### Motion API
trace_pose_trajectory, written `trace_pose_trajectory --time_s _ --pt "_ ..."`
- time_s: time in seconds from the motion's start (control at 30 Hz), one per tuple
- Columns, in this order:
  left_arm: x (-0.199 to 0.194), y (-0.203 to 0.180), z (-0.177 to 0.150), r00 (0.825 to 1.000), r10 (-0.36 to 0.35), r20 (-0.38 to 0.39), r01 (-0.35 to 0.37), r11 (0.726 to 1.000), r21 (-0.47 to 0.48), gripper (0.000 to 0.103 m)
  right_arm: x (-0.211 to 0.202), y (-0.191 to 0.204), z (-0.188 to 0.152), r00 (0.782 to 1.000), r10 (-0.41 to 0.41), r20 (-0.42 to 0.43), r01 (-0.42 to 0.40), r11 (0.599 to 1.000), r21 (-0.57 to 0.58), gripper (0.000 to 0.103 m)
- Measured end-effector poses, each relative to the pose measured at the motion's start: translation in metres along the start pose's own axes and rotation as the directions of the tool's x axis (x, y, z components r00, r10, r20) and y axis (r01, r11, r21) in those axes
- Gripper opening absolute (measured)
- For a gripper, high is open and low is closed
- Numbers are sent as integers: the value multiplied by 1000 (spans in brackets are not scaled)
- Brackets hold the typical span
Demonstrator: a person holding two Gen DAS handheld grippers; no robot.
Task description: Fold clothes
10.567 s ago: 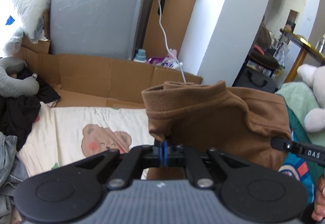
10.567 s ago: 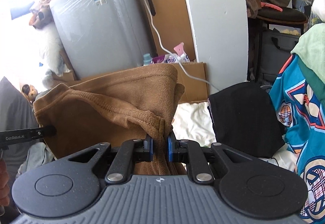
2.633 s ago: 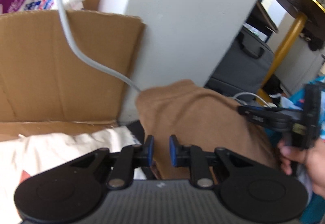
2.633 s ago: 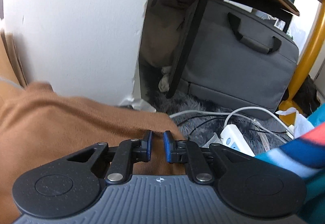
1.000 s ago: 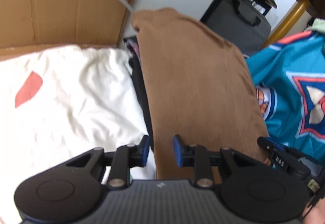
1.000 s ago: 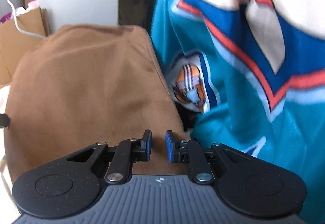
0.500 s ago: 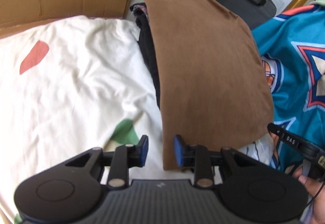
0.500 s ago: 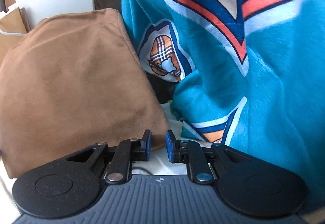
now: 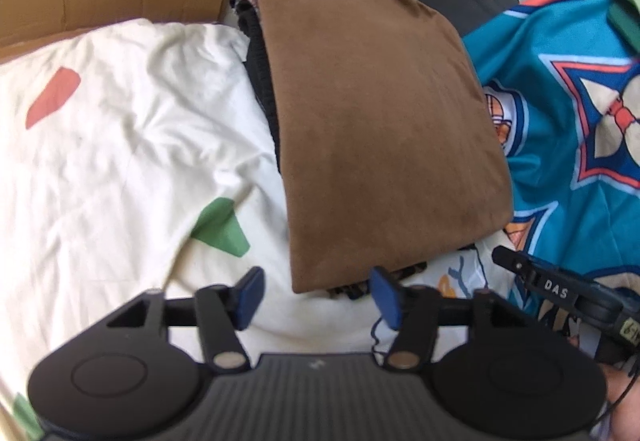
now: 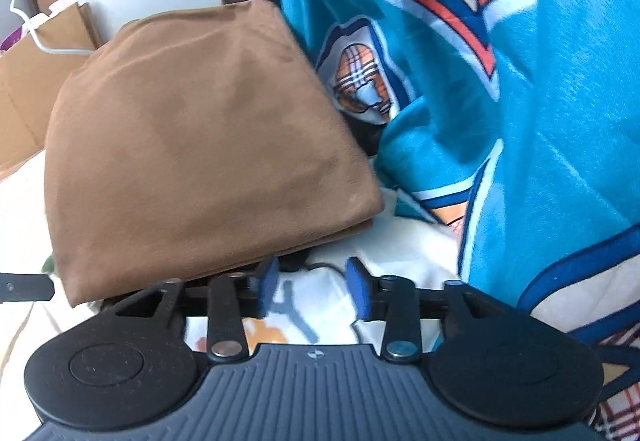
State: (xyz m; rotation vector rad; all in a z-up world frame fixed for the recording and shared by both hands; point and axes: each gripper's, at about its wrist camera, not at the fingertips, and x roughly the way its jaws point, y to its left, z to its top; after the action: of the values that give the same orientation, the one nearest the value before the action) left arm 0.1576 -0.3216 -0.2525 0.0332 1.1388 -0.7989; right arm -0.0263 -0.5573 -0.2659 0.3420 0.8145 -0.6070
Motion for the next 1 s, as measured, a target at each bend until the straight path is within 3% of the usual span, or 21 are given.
trace_pose_trajectory --time_s 0.13,0.2,0.33,0.53,1.0 --pt "-16 -4 4 998 54 18 -54 999 5 95 -9 9 4 1000 11 6 -11 1000 16 88" --pt "-22 -4 9 996 89 -3 -89 996 11 99 -13 14 7 1000 17 1 -17 1000 23 94" --pt "-46 -3 20 980 196 -31 -195 980 44 99 -26 26 11 1000 12 -27 -11 1000 8 99" --pt "-98 -1 32 965 263 -14 -262 964 49 102 -55 52 27 997 37 -68 -37 999 -5 102" --pt "-201 -19 44 954 300 32 -300 953 30 102 -149 91 66 991 91 -101 -105 983 -149 102"
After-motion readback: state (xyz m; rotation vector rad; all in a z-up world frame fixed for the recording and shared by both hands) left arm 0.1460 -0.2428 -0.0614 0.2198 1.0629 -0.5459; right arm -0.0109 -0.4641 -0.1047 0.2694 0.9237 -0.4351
